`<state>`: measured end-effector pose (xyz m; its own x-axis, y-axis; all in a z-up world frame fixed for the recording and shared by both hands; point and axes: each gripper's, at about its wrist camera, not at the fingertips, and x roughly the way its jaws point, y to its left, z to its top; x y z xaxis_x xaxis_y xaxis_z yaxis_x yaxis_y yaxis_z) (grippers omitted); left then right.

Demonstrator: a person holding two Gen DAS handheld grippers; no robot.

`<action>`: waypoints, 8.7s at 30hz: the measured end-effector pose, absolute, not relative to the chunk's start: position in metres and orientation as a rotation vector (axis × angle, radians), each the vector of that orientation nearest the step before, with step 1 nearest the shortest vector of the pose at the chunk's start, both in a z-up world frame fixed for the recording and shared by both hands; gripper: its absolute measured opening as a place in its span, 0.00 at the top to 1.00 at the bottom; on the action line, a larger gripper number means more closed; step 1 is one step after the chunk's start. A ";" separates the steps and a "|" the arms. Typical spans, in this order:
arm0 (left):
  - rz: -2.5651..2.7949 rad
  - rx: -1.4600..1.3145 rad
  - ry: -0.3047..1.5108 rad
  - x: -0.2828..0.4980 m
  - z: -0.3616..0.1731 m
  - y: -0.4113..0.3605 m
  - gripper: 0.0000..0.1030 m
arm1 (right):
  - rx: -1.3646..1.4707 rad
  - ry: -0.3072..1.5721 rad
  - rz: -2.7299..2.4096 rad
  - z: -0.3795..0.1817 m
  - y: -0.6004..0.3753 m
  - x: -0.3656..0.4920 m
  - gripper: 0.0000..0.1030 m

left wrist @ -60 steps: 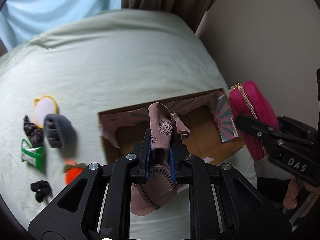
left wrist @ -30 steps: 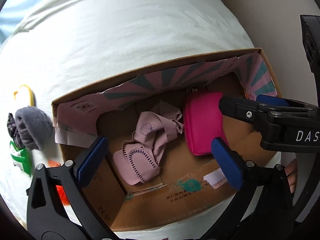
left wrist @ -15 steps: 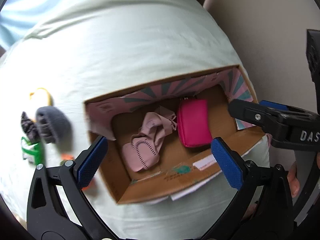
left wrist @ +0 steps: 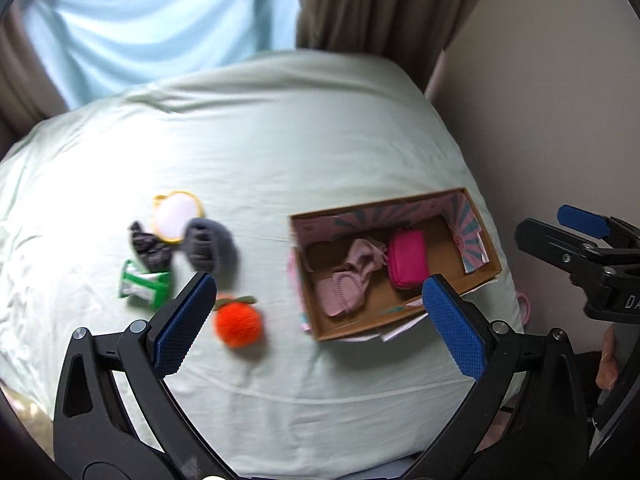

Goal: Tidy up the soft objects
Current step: 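Lift both open tools away from the box, then grasp the black sock with the left tool while the right tool grasps the orange pompom, then carry the sock and pompom over the cardboard box with both tools, then open both tools to drop sock and pompom into the box, then move both open tools back toward the remaining items, then grasp the green wipes pack with the left tool while the right tool grasps the grey earmuff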

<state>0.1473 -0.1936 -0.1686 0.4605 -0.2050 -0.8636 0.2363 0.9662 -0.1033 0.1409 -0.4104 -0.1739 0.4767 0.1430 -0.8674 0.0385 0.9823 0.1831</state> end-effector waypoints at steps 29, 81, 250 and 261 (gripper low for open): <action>-0.111 -0.057 0.881 0.033 -0.141 0.102 0.01 | 0.115 0.802 0.081 -0.130 -0.145 0.037 0.00; 0.044 -0.022 0.966 0.134 -0.478 0.055 0.79 | 0.022 0.908 0.142 -0.472 -0.130 0.162 0.64; -0.642 0.400 1.018 0.248 -0.366 0.070 0.01 | 0.174 1.023 0.013 -0.340 -0.132 0.250 0.00; -0.868 0.688 1.000 0.253 -0.433 0.041 0.13 | 0.198 1.105 -0.023 -0.417 -0.127 0.283 0.00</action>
<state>0.2529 0.0414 -0.4331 0.2744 -0.2951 -0.9152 0.8646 0.4922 0.1005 0.2827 -0.1274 -0.4174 0.4510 0.0797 -0.8890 0.1174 0.9820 0.1476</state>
